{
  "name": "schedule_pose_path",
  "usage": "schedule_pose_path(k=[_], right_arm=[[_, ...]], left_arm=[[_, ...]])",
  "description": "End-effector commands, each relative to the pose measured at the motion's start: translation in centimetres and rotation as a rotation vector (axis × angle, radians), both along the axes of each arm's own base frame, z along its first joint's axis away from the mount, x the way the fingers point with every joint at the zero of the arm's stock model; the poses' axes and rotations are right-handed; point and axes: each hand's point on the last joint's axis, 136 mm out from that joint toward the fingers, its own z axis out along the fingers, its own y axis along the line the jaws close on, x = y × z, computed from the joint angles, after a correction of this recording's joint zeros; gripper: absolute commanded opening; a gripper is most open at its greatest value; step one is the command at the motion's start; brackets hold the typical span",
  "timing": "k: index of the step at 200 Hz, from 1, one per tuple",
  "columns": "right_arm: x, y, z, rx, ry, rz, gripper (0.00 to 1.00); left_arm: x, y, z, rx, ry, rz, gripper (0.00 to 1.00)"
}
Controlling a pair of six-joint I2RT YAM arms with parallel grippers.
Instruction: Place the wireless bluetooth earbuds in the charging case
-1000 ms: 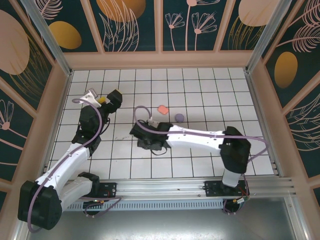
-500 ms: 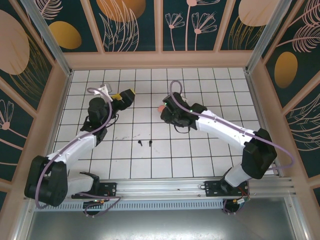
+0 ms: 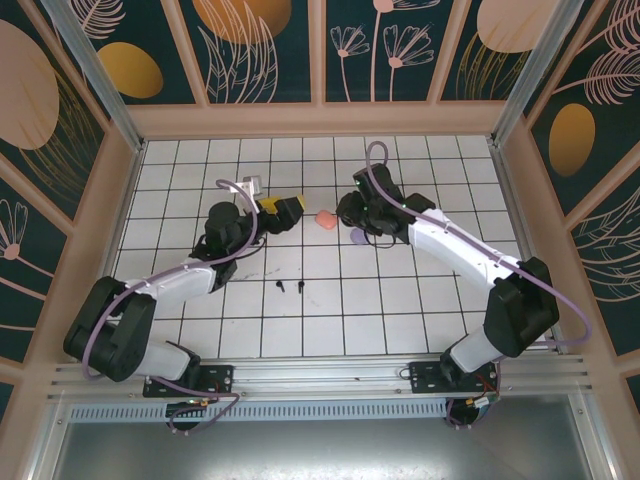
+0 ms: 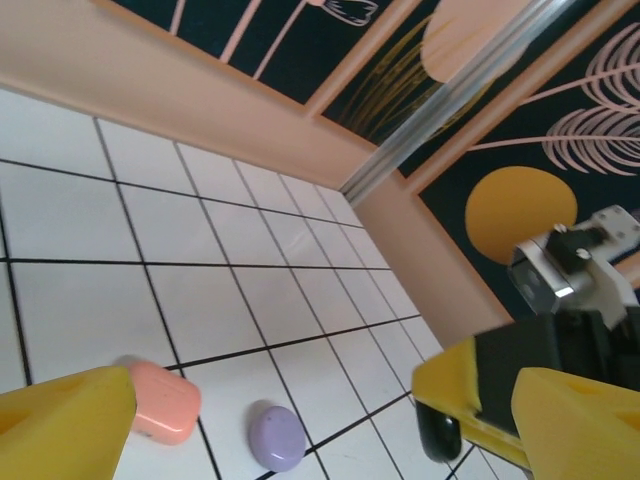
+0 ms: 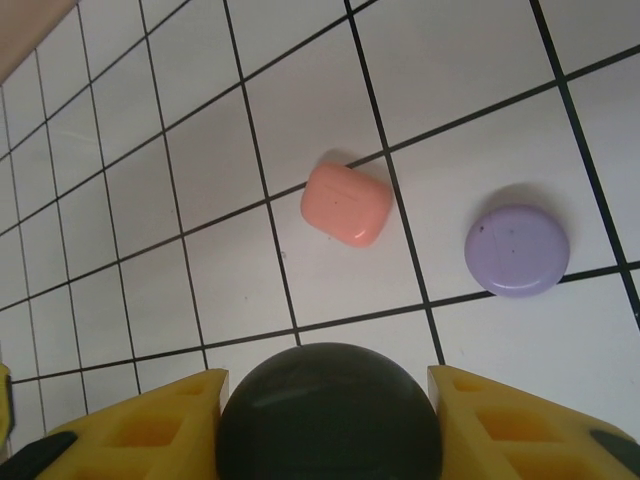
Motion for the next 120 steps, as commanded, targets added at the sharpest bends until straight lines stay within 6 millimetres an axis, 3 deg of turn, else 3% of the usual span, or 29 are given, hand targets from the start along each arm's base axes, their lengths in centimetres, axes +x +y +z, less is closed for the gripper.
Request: schedule_pose_path(k=[1,57,120], right_arm=[[0.7,0.4,2.0,0.075,-0.039,-0.005,0.34],[1.7,1.0,3.2,0.200,-0.035,-0.068,0.35],[1.8,2.9,3.3,0.357,0.033,-0.100,0.33]], left_arm=[[-1.1,-0.9,1.2,-0.045,-0.096,-0.064,0.95],[-2.4,-2.5,0.8,-0.089,-0.119,-0.133,0.83],[-3.0,-5.2,0.1,-0.126,-0.135,-0.199,0.70]])
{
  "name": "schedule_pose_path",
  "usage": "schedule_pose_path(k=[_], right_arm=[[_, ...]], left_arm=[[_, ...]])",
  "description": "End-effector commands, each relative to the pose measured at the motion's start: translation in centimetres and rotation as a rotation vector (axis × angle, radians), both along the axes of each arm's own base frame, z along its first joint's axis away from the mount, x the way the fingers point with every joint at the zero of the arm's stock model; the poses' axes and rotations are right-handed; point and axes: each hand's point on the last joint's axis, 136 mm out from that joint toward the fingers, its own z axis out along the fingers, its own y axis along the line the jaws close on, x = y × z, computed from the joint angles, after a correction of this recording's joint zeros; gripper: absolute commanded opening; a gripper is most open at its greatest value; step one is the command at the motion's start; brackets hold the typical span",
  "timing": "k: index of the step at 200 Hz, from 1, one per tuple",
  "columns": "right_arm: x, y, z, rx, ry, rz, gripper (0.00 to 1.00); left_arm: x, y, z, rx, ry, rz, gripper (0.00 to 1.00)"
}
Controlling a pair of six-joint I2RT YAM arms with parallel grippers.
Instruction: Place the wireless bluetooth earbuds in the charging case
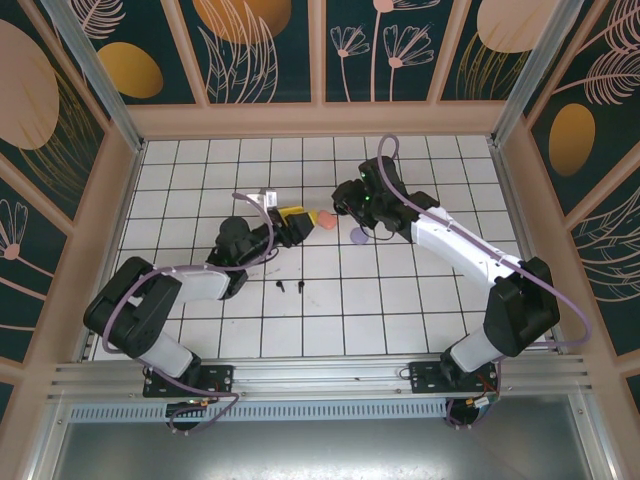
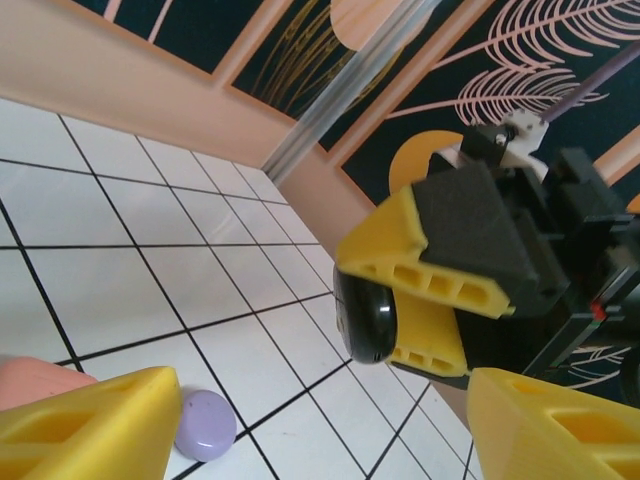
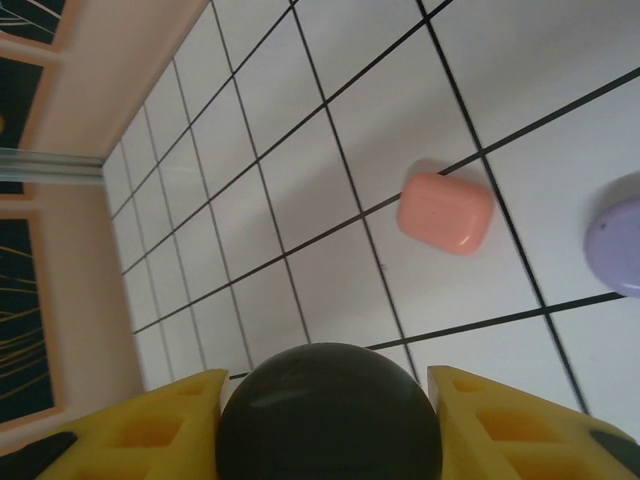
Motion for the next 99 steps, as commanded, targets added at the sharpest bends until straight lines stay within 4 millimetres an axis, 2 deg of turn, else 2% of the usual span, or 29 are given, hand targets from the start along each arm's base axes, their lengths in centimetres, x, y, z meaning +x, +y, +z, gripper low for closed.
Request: schedule_pose_path(k=[1,46,77,81,99], right_arm=[[0.4,1.0,0.9,0.115,0.014,-0.018,0.33],[0.5,2.4,1.4,0.174,0.032,-0.008,0.33],[0.4,3.1,1.6,0.179,0.032,0.005,0.32],[0.3,3.1,1.6,0.179,0.033,0.007,0.32],[0.2,3.4,1.7,0.183,0.034,0.015,0.32]], left_arm=[[-0.5,-1.2,1.6,-0.056,-0.068,-0.041,0.69],[-0.3,-2.9,2.1,-0.089,-0.096,-0.072,0.65],[-0.1,-3.1,2.9,-0.113,-0.114,-0.071,0.63],[0.2,-3.3,1.9,-0.102,-0.093,-0.069,0.63],[0.5,-3.6,1.9,-0.105,-0.094,-0.070,0.62]])
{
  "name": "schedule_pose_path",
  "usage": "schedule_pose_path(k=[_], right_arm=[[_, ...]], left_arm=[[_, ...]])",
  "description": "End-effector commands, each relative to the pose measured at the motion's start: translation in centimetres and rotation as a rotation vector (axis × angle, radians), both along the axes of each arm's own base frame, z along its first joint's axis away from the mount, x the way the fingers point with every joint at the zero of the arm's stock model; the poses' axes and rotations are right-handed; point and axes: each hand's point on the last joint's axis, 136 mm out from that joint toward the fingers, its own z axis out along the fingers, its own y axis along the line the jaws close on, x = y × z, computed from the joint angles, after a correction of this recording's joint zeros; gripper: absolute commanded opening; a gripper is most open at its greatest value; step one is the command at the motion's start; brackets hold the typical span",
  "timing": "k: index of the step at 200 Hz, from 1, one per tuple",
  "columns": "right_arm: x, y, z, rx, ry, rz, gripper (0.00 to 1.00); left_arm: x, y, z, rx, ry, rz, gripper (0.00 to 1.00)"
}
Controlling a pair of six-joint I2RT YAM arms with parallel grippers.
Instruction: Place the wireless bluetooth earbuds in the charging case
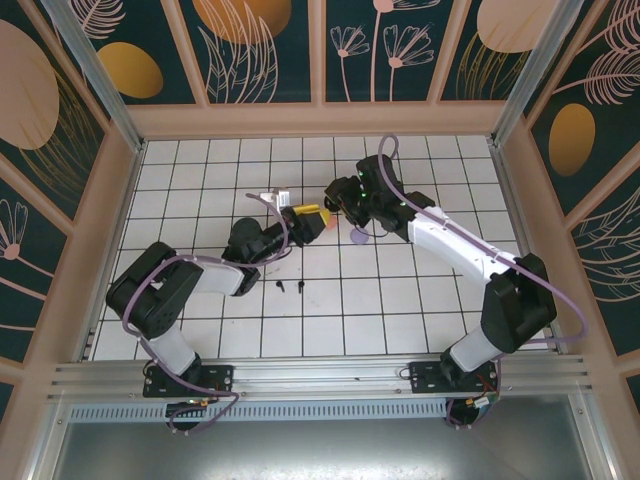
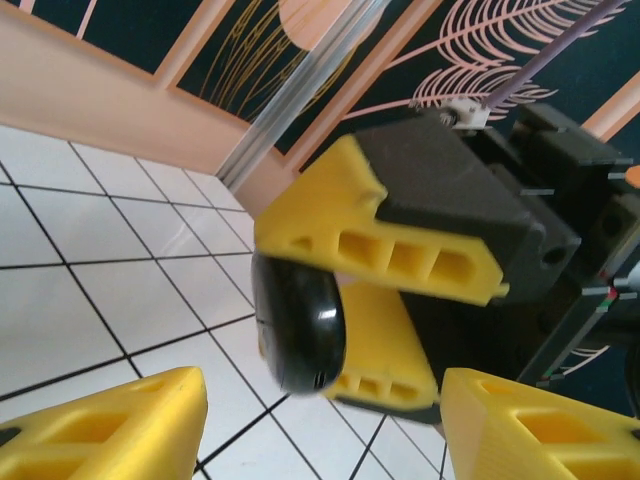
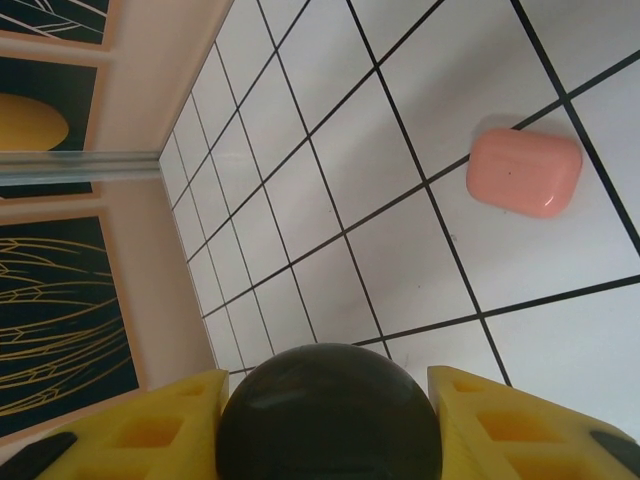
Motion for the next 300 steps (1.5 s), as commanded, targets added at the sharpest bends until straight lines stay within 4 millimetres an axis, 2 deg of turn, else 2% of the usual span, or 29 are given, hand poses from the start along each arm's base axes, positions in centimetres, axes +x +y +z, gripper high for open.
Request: schedule_pose_path(k=[1,96,167,221,268,282,300], right_arm=[[0.1,1.2,1.2,0.044,-0.017,0.020,0.32],[-0.7,2.2,2.0,0.052,-0.034,0.046,0.32],[-0.7,2.0,2.2,0.052,-0.041,0.034,0.31],[-0.6,1.9,2.4,0.053,-0.047,0.030,0.31],[-0.7,2.1,2.9,0.063,-0.056,0.031,0.31],[-0.6,2.0,3.3,0.069,-0.069,0.030,0.35],[-0.3,1.7,4.4,0.078,-0.106,0.022,0.57]], left_arm=[[0.2,-0.7,1.3,-0.044,-0.041,-0.019,0.61],[1.1,-1.4,1.6,-0.067,-0.050,-0.018,0.47],[0.6,-1.4,1.6,-0.072,-0.047,-0.032,0.41],[0.2,-1.4,1.5,-0.075,-0.045,-0.038,0.33],[0.0,-1.7,1.5,-0.077,-0.045,-0.050,0.10],[0.0,-1.8,1.6,-0.077,-0.044,-0.058,0.04],[-0.1,-1.8,1.7,-0.080,-0.042,-0.063,0.00]])
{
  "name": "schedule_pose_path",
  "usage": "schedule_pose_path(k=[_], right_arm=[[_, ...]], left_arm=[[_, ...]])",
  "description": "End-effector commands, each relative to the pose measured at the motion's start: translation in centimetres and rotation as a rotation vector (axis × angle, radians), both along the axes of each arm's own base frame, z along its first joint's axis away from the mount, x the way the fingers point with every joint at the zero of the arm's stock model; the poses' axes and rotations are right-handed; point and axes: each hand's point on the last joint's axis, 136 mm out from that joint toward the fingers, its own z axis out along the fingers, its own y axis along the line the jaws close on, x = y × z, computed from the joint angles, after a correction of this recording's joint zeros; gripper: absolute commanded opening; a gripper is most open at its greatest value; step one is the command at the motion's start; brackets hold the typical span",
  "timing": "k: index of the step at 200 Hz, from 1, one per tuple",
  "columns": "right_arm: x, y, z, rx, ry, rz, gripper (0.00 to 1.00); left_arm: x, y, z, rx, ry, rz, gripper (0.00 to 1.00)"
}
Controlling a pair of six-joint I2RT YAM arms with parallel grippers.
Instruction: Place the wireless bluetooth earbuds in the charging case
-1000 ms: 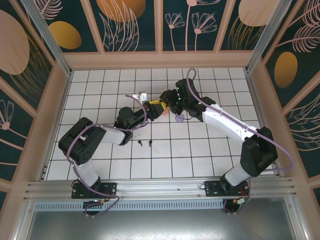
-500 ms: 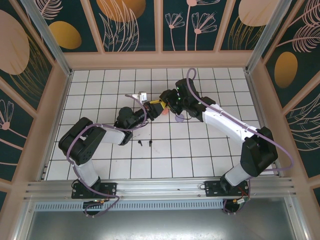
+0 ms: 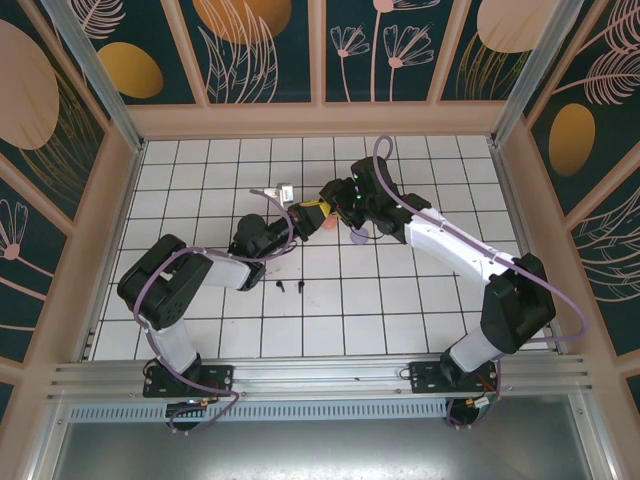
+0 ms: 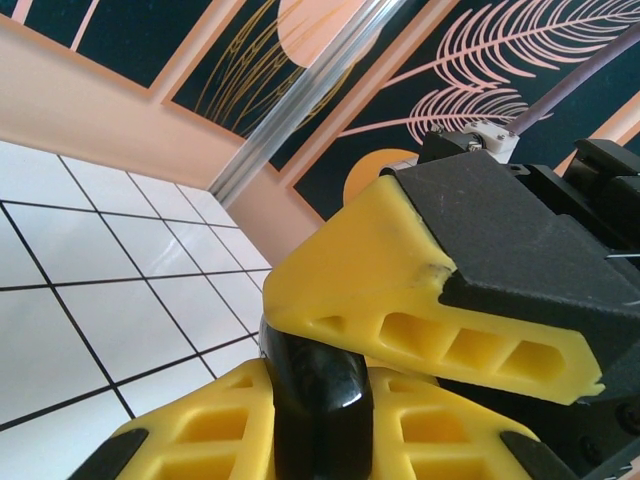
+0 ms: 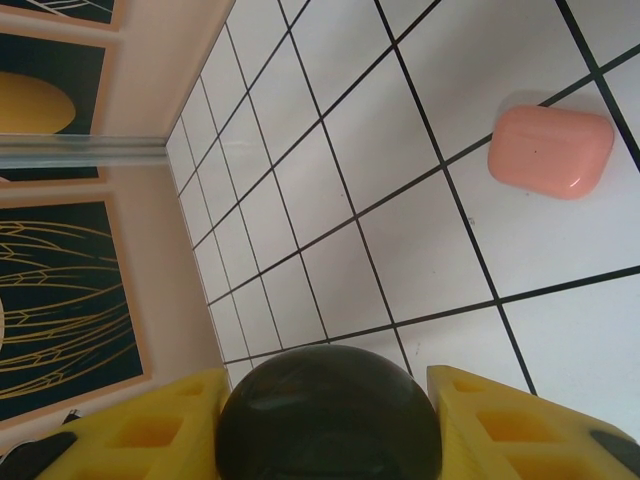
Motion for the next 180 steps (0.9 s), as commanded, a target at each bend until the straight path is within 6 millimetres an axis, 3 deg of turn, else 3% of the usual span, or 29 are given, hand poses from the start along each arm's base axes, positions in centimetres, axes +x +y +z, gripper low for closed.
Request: schedule_pose_path(k=[1,21,50,52,82,125,180], right_arm=[[0.3,0.5,4.2,0.069,-0.099,0.003,0.58],[0.8,-1.0,6.3,0.063,-0.170,-0.027,0.68],[0.3,-3.7,9.0,0.013,-0.312,-0.015,0.70],[0.3,-3.9,9.1,0.010,-0.319,-0.012,0.70],[-1.2,-4.7,10.1,-0.076,-0.516,0.197,0.69],[-4.2,-5.2,9.3,-0.114,-0.748,0.492,0.68],[-5.5,-3.6,7.7,-0.064,-0.769,0.633,0.65]], left_arm=[[-1.3,-0.8,1.5,-0.041,-0.047,-0.063,0.00],[-1.5,-0.7,1.6,-0.034,-0.047,-0.060,0.00],[-1.8,-0.8,1.6,0.038,-0.066,-0.078,0.00],[-2.1,-0.7,2.3,0.037,-0.083,-0.084,0.00],[-2.8,-0.7,3.7,0.102,-0.121,-0.201,0.00],[-3.4,0.5,5.1,0.112,-0.140,-0.359,0.00],[-4.1,-0.2,6.3,0.151,-0.166,-0.473,0.00]])
